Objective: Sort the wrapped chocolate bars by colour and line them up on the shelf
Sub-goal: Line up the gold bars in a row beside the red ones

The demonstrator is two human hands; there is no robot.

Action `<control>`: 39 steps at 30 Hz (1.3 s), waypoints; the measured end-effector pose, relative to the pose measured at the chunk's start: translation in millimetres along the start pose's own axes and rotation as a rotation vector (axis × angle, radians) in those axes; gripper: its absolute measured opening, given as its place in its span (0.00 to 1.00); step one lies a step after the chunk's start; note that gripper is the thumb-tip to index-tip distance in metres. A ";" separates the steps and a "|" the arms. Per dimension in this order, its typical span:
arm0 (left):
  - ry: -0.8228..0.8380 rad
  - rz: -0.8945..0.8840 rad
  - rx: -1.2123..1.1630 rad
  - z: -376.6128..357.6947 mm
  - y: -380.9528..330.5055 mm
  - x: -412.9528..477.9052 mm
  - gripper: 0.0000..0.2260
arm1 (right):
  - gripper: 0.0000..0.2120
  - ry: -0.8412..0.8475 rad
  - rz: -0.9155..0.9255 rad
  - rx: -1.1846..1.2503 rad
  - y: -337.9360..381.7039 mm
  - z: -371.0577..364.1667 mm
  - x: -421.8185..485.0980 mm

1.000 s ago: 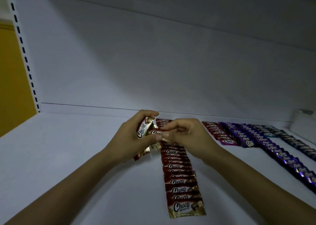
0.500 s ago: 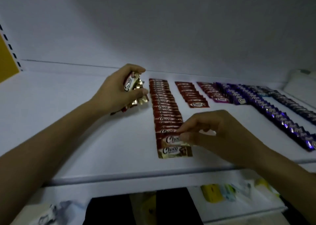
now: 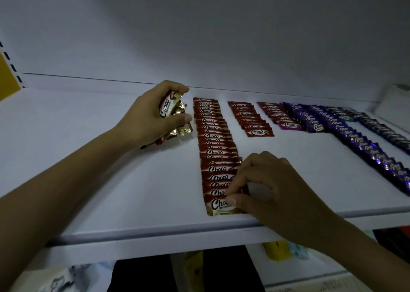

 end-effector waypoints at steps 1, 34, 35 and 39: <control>-0.001 -0.001 0.000 0.0 0.0 0.2 0.21 | 0.03 0.007 0.000 -0.005 -0.1 0.5 0.6; -0.244 0.122 -0.432 11.4 0.5 4.4 0.16 | 0.14 0.066 -0.136 0.611 8.3 21.2 130.7; -0.256 0.126 -0.432 13.9 1.9 5.0 0.16 | 0.13 0.058 -0.129 0.636 11.8 18.5 140.4; -0.295 0.151 -0.436 20.7 11.1 7.3 0.16 | 0.06 0.009 -0.095 0.595 14.5 17.3 169.1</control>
Point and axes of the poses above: each hand's wrist, its own x-axis towards the middle knuckle, its own z-axis out of the back of the hand, y = z × x, the point moved 1 cm from there along x, towards the middle knuckle, and after that the axes turned 7 degrees about -x, right-handed, at the moved point
